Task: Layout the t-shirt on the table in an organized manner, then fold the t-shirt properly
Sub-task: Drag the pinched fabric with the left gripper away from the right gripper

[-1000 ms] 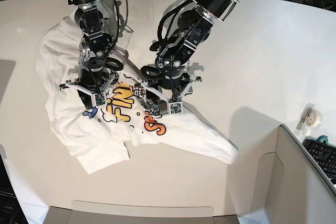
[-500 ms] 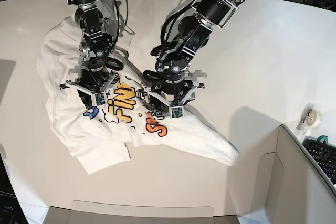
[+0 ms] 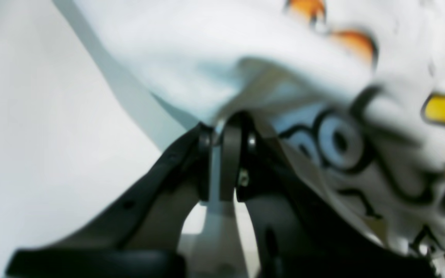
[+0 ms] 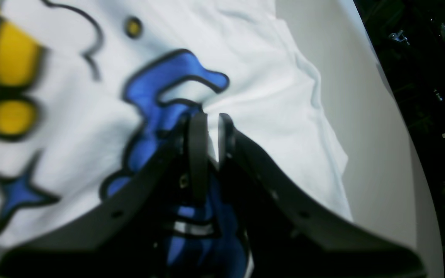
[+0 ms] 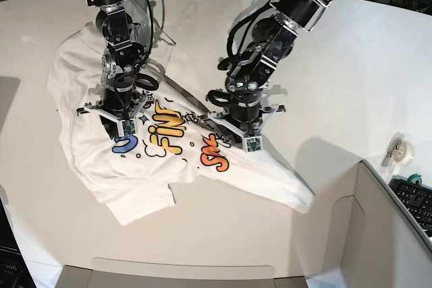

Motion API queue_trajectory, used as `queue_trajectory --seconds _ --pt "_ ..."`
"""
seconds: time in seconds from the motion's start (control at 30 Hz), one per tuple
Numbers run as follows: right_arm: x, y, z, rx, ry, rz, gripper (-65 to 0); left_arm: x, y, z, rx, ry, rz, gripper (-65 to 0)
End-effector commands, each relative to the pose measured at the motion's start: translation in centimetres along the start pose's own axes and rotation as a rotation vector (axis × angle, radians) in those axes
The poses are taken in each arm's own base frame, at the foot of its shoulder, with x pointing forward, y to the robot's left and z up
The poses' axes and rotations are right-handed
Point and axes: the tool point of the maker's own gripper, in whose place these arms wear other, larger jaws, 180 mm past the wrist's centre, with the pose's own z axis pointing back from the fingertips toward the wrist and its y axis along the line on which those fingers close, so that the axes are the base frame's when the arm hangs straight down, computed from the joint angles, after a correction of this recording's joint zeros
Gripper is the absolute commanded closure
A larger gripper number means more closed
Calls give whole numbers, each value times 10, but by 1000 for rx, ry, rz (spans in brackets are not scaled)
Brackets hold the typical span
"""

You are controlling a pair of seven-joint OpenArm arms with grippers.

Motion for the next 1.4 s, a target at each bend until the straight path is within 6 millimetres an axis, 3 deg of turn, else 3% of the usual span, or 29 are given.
queue_trajectory --seconds 0.0,0.23,0.57,0.73,1.0,1.23,1.37 --pt "-58 33 13 138 212 38 -50 32 -6 4 -23 -71 4 0" --pt "-56 32 12 135 208 36 -50 44 14 10 -22 23 -35 0" --pt "-58 21 9 115 210 37 -50 39 36 20 -2 205 -71 0" --pt "-64 6 6 79 231 7 -50 37 30 29 -62 249 -136 0" --pt "-61 0 3 67 226 1 -50 16 18 37 -196 356 -348 0" --pt "-60 0 2 65 226 -1 -52 29 38 37 -188 394 -491 0" --pt "-57 -2 0 62 225 -2 -52 56 50 40 -174 345 -554 0"
